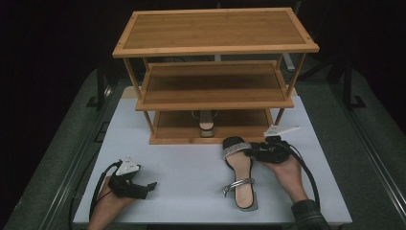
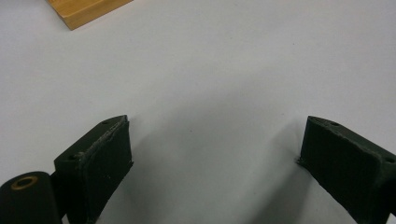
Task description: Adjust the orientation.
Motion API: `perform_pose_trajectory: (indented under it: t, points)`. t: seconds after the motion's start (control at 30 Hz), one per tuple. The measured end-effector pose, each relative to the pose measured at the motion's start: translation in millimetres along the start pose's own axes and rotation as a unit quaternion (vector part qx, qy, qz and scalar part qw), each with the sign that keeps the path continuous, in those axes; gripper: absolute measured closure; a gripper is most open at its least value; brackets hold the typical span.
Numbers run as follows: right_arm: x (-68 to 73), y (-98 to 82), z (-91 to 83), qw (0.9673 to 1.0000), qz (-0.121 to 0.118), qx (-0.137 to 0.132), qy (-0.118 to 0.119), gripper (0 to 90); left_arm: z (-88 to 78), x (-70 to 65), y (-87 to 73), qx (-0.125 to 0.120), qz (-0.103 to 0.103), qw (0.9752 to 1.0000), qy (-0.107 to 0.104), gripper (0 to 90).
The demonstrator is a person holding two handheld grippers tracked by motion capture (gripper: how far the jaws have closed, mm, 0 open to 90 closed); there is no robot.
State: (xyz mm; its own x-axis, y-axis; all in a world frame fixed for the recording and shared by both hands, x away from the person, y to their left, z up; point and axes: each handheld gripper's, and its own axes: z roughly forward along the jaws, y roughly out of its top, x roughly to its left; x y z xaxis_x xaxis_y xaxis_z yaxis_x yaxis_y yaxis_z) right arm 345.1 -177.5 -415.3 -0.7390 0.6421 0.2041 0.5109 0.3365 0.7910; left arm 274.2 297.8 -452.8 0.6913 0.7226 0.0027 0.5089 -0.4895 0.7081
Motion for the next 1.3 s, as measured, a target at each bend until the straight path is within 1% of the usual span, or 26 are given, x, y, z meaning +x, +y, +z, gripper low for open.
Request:
perform_pose_trajectory:
  t: [0.1,0.17,0.2,0.23,0.27,0.33,0.4,0.47,0.53,0.6,0.63,0.7,0.8,0.87,0.93,0.97,1.0,1.07,1.13,1.17,1.2,1.23,1.27,1.3]
  points:
    - [5.9,10.2,15.5,0.9994,-0.007,-0.004,0.032,64.4,-0.1,0.0,0.0,0.001,0.000,1.0000,0.000,8.1]
    - [11.6,17.9,29.9,0.9983,-0.024,-0.001,0.053,64.4,-0.1,0.1,0.1,0.001,0.001,1.0000,0.000,8.1]
    - [13.8,20.1,35.2,0.9979,-0.027,0.003,0.059,64.4,-0.1,0.0,0.1,0.001,0.000,1.0000,0.000,8.0]
    - [19.4,25.3,49.9,0.9961,-0.037,0.011,0.079,64.4,-0.1,0.1,0.1,0.001,0.000,1.0000,0.000,8.1]
    - [19.4,25.3,49.9,0.9961,-0.037,0.011,0.079,64.4,-0.1,0.1,0.1,0.001,0.000,1.0000,0.000,8.1]
    - [24.8,28.9,64.2,0.9940,-0.043,0.015,0.100,64.6,-0.1,0.1,0.0,0.000,0.000,1.0000,0.000,8.0]
    - [30.3,36.2,78.2,0.9917,-0.057,0.013,0.115,64.6,-0.1,0.1,0.0,0.000,0.000,1.0000,0.000,8.1]
    - [31.9,37.3,80.5,0.9916,-0.060,0.011,0.114,64.6,-0.1,0.2,0.0,0.000,0.000,1.0000,0.000,8.1]
    - [33.1,38.8,86.1,0.9906,-0.062,0.009,0.121,64.6,0.0,0.2,0.0,0.000,0.001,1.0000,0.000,8.1]
    - [32.3,38.8,89.7,0.9909,-0.058,0.012,0.120,64.5,0.0,0.2,0.0,0.000,0.001,1.0000,0.000,8.1]
    - [30.2,37.7,91.3,0.9912,-0.061,0.016,0.117,64.4,0.0,0.2,0.0,0.000,0.001,1.0000,0.000,8.1]
    - [27.7,35.1,93.0,0.9920,-0.055,0.025,0.111,64.3,0.0,0.2,0.1,0.001,0.001,1.0000,0.000,8.1]
    - [25.7,30.8,97.6,0.9932,-0.052,0.038,0.097,65.2,0.0,0.2,0.1,0.001,0.001,1.0000,0.000,8.1]
    - [25.6,28.4,101.6,0.9934,-0.059,0.052,0.084,65.7,0.0,0.2,0.1,0.001,0.001,1.0000,0.000,8.1]
    - [24.8,27.8,102.4,0.9937,-0.055,0.051,0.084,61.7,0.1,0.2,0.0,0.001,0.000,1.0000,0.000,8.0]
    - [24.6,28.2,101.7,0.9940,-0.054,0.054,0.079,56.2,0.0,0.2,0.0,0.000,0.001,1.0000,0.000,8.1]
    - [24.6,28.5,100.5,0.9942,-0.054,0.055,0.075,54.1,0.0,0.2,0.0,0.000,0.000,1.0000,0.000,8.1]
    - [23.7,28.8,93.7,0.9947,-0.052,0.058,0.067,52.6,0.0,0.1,0.0,0.000,0.000,1.0000,0.000,8.1]
    - [22.5,28.4,83.0,0.9955,-0.046,0.057,0.061,51.6,0.0,0.1,-0.1,0.000,0.000,1.0000,0.000,8.1]
    - [21.8,28.0,74.7,0.9958,-0.044,0.055,0.058,51.6,0.0,0.2,0.0,0.000,0.000,1.0000,0.000,8.1]
    - [21.8,25.8,58.3,0.9974,-0.037,0.036,0.051,52.6,0.0,0.2,0.0,0.000,0.000,1.0000,0.000,8.1]
    - [21.8,25.8,58.3,0.9974,-0.037,0.036,0.051,52.6,0.0,0.1,-0.1,0.000,0.000,1.0000,0.000,8.1]
    - [20.9,24.9,52.3,0.9975,-0.035,0.032,0.051,52.8,0.0,0.2,0.0,0.000,0.001,1.0000,0.000,8.1]
    - [20.5,23.9,43.3,0.9976,-0.032,0.036,0.050,52.9,0.1,0.2,0.0,0.000,0.000,1.0000,0.000,8.1]
